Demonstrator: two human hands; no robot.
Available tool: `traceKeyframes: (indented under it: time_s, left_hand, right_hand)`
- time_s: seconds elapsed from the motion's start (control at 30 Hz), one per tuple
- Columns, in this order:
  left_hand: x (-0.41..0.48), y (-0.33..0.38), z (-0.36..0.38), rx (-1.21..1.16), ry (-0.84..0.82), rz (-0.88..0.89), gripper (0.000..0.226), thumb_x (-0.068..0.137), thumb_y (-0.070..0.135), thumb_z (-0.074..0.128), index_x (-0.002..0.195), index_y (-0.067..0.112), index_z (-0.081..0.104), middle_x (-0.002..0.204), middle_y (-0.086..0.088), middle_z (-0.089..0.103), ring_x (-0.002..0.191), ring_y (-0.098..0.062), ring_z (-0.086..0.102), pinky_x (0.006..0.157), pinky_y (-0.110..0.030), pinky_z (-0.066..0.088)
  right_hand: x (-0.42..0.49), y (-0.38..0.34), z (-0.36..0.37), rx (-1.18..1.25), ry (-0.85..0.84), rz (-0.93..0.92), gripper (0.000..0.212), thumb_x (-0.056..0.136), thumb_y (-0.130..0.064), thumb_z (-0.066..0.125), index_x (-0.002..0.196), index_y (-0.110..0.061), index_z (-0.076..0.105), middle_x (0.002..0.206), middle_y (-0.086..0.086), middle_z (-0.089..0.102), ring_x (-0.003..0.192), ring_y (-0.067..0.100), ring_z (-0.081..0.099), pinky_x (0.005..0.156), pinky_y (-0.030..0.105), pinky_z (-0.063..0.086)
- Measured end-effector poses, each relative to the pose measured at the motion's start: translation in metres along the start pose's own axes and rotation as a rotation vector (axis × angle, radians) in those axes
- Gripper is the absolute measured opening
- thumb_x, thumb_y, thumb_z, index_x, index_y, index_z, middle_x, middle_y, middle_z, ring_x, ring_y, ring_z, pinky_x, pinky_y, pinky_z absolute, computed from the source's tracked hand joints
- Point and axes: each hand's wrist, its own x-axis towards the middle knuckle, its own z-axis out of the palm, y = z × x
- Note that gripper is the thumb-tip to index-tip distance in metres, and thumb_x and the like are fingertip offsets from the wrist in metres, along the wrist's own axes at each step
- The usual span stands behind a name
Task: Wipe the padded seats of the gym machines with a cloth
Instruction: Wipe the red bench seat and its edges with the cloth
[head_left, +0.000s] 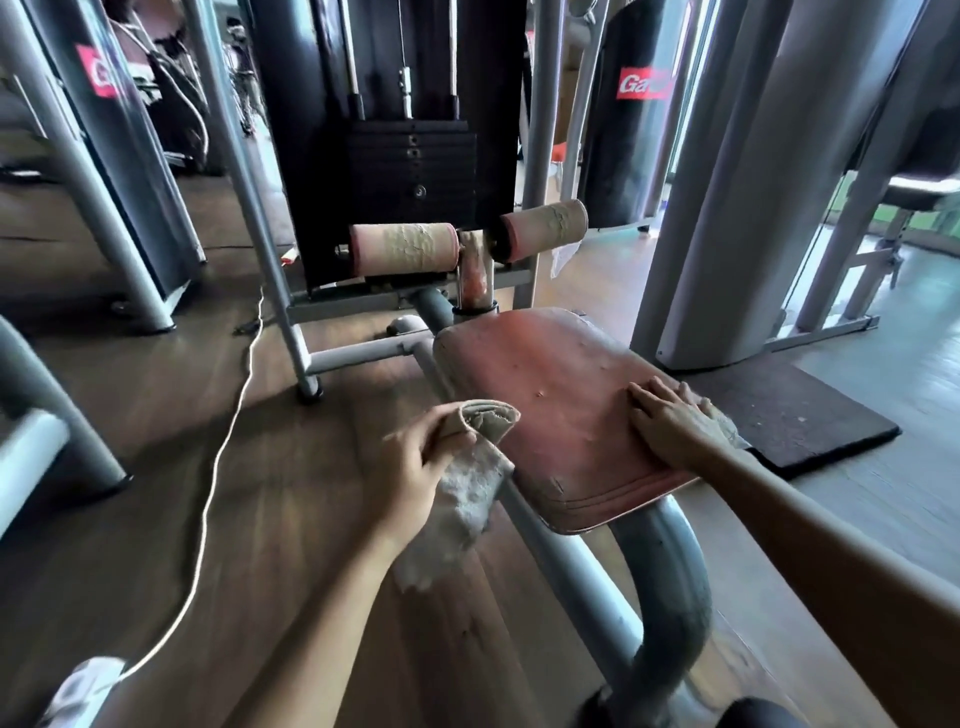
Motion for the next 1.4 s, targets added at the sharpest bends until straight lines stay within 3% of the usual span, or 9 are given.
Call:
traceKeyframes:
  time_s: [0.17,0.33,0.5,0.63,0.83,1.0,1.13,1.27,1.4]
  left_hand:
    - [-0.024,-0.017,-0.016,-0.038,0.065,-0.172,0.023,0.091,0.021,0.072,0.113,0.023,0.07,0.105,0.017,0.074,0.098,0.006,0.067,0.087,-0.011,0.047]
    - [-0.046,-0.036,-0.014,-0.044,0.143,-0.267,0.022,0.094,0.017,0.069,0.115,0.013,0.071,0.104,0.011,0.075,0.095,0.004,0.068,0.085,-0.014,0.049]
    - [-0.06,-0.055,0.008,-0.217,0.111,-0.388,0.019,0.095,0.006,0.065,0.112,0.015,0.067,0.103,0.009,0.073,0.098,0.003,0.066,0.09,-0.016,0.048]
    - [-0.078,-0.069,0.024,-0.354,0.094,-0.515,0.033,0.088,0.023,0.067,0.121,0.021,0.066,0.119,0.002,0.073,0.115,-0.014,0.067,0.105,-0.039,0.05]
    - [-0.074,-0.06,0.051,-0.303,0.245,-0.537,0.061,0.082,0.067,0.066,0.119,0.019,0.071,0.112,0.001,0.076,0.108,-0.016,0.071,0.099,-0.049,0.054]
    - [-0.063,-0.055,0.078,-0.269,0.286,-0.558,0.046,0.089,0.055,0.063,0.126,0.029,0.07,0.119,0.011,0.073,0.113,-0.005,0.067,0.1,-0.041,0.053]
    - [-0.041,-0.04,0.086,-0.307,0.399,-0.544,0.043,0.094,0.041,0.062,0.129,0.017,0.069,0.127,0.005,0.07,0.119,-0.006,0.064,0.106,-0.039,0.05]
    - [-0.046,-0.003,0.1,-0.32,0.199,-0.526,0.04,0.105,0.028,0.053,0.144,0.02,0.055,0.143,0.022,0.05,0.13,0.009,0.047,0.104,-0.002,0.03]
    - [-0.075,0.007,0.113,-0.579,0.153,-0.605,0.041,0.106,0.037,0.047,0.147,0.04,0.046,0.151,0.027,0.044,0.139,0.009,0.038,0.122,-0.032,0.03]
  right_hand:
    - [-0.021,-0.068,0.007,0.053,-0.111,-0.292,0.049,0.106,-0.052,0.032,0.154,-0.045,0.029,0.167,-0.011,0.016,0.154,0.033,0.007,0.121,0.058,0.003]
    - [-0.021,-0.073,0.026,-0.012,-0.05,-0.278,0.052,0.105,-0.054,0.023,0.157,-0.048,0.016,0.168,-0.012,0.011,0.155,0.034,0.005,0.124,0.052,0.004]
    - [-0.018,-0.072,0.03,0.037,0.082,-0.302,0.046,0.105,-0.054,0.033,0.15,-0.051,0.033,0.163,-0.017,0.027,0.149,0.024,0.023,0.12,0.047,0.017]
    - [-0.017,-0.072,0.031,0.078,0.126,-0.291,0.047,0.1,-0.06,0.036,0.146,-0.052,0.04,0.159,-0.019,0.034,0.146,0.019,0.029,0.119,0.045,0.022]
    - [-0.013,-0.07,0.034,0.122,0.143,-0.261,0.06,0.088,-0.074,0.025,0.144,-0.057,0.04,0.158,-0.021,0.036,0.15,0.019,0.028,0.12,0.049,0.025]
    - [-0.015,-0.071,0.034,0.127,0.151,-0.244,0.062,0.085,-0.076,0.024,0.143,-0.058,0.04,0.158,-0.02,0.036,0.15,0.019,0.028,0.121,0.049,0.025]
    - [-0.017,-0.072,0.035,0.114,0.156,-0.238,0.057,0.09,-0.071,0.029,0.143,-0.057,0.041,0.159,-0.019,0.036,0.15,0.021,0.028,0.121,0.047,0.025]
    - [-0.02,-0.073,0.036,0.113,0.157,-0.233,0.052,0.094,-0.066,0.033,0.144,-0.055,0.042,0.159,-0.02,0.035,0.149,0.02,0.027,0.12,0.045,0.022]
    - [-0.02,-0.073,0.038,0.112,0.153,-0.235,0.048,0.097,-0.063,0.035,0.145,-0.055,0.04,0.16,-0.02,0.032,0.151,0.021,0.024,0.121,0.046,0.02]
